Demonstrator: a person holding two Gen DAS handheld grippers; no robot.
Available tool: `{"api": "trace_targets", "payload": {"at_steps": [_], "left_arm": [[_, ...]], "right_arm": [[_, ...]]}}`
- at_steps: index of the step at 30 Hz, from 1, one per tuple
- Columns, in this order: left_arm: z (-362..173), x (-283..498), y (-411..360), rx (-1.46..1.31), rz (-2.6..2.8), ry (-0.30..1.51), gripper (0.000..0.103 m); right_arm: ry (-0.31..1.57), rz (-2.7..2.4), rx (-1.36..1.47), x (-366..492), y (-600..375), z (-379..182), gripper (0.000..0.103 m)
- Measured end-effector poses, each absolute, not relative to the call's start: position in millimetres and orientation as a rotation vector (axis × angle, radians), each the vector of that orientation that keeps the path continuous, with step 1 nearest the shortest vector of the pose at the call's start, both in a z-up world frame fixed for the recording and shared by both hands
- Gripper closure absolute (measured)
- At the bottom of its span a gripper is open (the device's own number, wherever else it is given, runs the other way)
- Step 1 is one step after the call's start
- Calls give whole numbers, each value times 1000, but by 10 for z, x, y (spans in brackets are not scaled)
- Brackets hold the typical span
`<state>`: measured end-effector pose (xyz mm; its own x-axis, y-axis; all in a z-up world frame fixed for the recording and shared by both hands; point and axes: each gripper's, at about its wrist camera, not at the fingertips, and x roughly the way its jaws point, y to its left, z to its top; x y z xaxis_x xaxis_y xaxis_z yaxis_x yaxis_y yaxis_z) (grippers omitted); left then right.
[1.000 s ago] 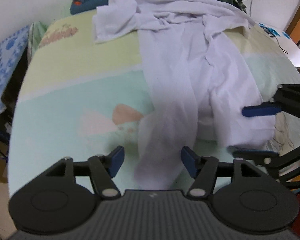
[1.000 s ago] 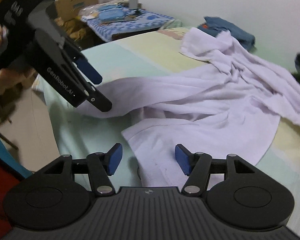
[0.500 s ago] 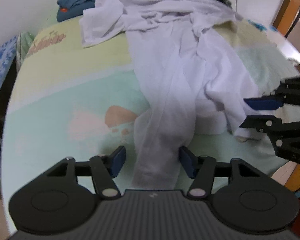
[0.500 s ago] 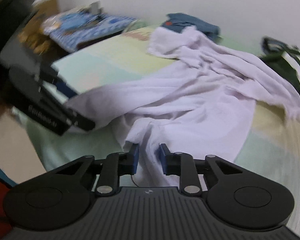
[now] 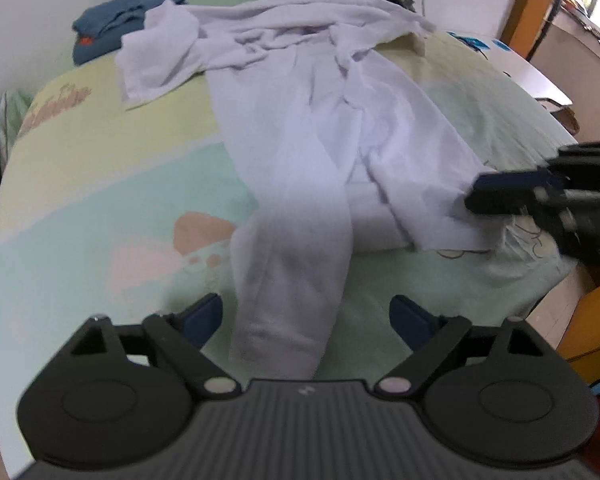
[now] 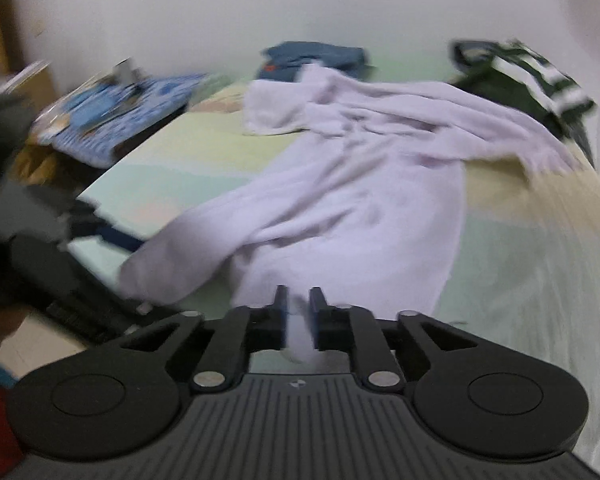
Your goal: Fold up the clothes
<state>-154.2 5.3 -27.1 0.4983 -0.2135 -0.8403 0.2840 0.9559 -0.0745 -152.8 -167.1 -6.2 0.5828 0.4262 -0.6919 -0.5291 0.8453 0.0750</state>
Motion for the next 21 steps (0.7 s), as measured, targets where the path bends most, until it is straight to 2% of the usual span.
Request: {"api": "trace_targets", "payload": {"at_steps": [1,4,8,11,12,13,17,21], "left_arm": [[-265,-1538,77,67,-296,1003,27],[-260,-1510,142,42,-282,1002,48],[-281,-1494,154,48,-283,992,51],[-272,-1517,120,65,-290,980,66],[-266,-1525,112,62,-291,978,74],[-256,-1533,112,59,-290,974,80],[-180,-1546,125,49,-279,958,90],[35,-1576,184,0,-254,907,93]], "right_arm": [[767,584,-153,-1550,-1623,-55,71],[742,626,-226,-1613,-1412,-108,68],[685,587,-355,-1641,-1191,-236,68],[686,539,-369,-1607,-1197,-286,76],[693,531,-362,-1591,-1221,-290,89],[699,524,-340,-1574,-1257,-281,97],[702,484,-235,-1523,-1454,-200,98],[691,459,-149,-1511,-1675,-80,98]]}}
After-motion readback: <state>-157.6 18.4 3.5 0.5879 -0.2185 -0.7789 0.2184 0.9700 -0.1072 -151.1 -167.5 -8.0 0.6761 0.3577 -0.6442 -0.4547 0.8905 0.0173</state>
